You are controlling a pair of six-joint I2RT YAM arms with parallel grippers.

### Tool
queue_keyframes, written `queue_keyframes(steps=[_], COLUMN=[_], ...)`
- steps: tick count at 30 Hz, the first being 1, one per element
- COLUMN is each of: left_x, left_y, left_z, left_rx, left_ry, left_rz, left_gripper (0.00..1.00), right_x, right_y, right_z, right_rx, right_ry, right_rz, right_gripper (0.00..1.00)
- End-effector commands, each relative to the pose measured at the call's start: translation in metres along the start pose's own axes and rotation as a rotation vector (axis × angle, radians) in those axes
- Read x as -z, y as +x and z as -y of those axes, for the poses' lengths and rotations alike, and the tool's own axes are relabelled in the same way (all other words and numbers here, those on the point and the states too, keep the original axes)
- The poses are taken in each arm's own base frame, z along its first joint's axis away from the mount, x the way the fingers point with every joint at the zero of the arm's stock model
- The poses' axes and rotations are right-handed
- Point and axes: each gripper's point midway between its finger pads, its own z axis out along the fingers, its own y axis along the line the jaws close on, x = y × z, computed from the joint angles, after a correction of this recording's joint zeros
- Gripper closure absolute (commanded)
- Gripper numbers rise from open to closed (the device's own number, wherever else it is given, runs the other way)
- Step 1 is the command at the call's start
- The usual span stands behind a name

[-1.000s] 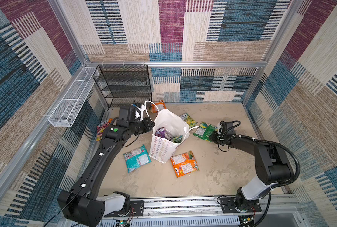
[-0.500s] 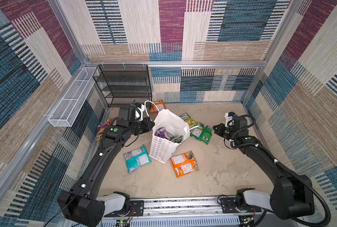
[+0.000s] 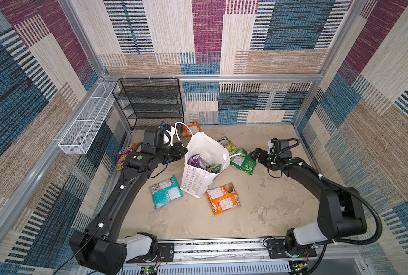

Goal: Place the snacks into the paper bag
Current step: 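Close the right gripper on the green spring tea packet's edge and lift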

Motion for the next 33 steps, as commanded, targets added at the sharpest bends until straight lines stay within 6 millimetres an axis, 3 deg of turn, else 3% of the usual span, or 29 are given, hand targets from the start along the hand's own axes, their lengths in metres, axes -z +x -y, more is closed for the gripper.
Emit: queue_keyframes(steps=[1, 9, 18, 23, 26, 33], left_x=[0.001, 0.000, -0.001, -0.001, -0.001, 0.000], left_y=[-0.009, -0.009, -0.008, -0.008, -0.008, -0.009], left_z=[0.005, 0.006, 0.005, 0.005, 0.005, 0.005], left_rx=[-0.025, -0.024, -0.021, -0.023, -0.021, -0.025], left_ry=[0.018, 0.021, 0.020, 0.019, 0.018, 0.017], left_rz=[0.037, 0.033, 0.029, 0.031, 0.031, 0.034], left_gripper=[1.00, 1.00, 1.00, 1.00, 1.00, 1.00], right_x=[-0.026, -0.071, -0.097, -0.100, -0.101, -0.105], right_y=[-0.003, 0.002, 0.011, 0.018, 0.023, 0.034], right_z=[0.019, 0.032, 0.040, 0.053, 0.057, 0.052], right_rx=[0.027, 0.024, 0.026, 0.016, 0.012, 0.007], right_ry=[0.095, 0.134, 0.142, 0.191, 0.200, 0.155], right_rz=[-0.017, -0.098, -0.157, -0.165, -0.170, -0.190], right_gripper=[0.00, 0.01, 0.23, 0.28, 0.35, 0.50])
